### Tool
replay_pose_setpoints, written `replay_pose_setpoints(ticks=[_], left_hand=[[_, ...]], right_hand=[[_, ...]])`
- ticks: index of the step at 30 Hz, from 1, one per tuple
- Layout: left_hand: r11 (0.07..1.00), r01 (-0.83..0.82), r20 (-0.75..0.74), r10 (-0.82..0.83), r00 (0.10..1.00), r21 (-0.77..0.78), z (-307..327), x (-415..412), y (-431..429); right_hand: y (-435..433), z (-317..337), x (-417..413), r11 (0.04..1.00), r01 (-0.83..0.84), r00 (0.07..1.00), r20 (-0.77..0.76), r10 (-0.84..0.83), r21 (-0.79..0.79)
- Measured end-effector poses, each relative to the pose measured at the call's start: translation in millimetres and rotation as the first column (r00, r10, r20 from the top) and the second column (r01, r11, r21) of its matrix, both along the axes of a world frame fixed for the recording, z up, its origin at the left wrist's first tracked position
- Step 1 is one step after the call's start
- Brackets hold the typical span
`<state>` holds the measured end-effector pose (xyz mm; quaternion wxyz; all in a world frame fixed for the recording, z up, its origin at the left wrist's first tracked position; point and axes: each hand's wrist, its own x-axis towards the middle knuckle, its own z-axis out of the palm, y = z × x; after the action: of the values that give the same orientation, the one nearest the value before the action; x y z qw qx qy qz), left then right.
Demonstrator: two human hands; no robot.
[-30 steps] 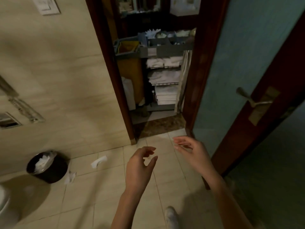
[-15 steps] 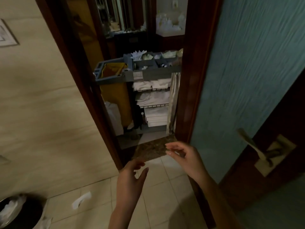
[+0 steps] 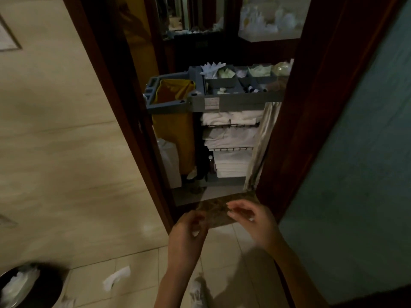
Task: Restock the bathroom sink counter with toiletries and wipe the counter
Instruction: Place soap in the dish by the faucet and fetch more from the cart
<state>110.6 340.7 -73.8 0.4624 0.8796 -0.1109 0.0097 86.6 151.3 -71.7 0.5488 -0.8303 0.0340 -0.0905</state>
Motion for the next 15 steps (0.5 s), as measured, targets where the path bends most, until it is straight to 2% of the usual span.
replay_pose_setpoints(ticks=[6,10,15], left_hand=[[0.999,-0.029,0.012,0.029,1.0,-0.016,18.5,112.5,14.3],[1.0,-0.028,-0.016,0.028,0.999,0.01,20.4,166.0,14.8],[0.999,0.041,-0.1,-0.044,0.994,-0.026,22.1,230.7,-6.2]], right_hand=[[6.7,13.9,113.3,0.997,0.005,0.998,0.06,0.0,-0.082],[9.4,15.6,171.1,0.99,-0.024,1.0,0.016,0.026,-0.139],[-6.1,16.0,217.3,0.995,0.044,0.999,0.033,-0.041,-0.085]])
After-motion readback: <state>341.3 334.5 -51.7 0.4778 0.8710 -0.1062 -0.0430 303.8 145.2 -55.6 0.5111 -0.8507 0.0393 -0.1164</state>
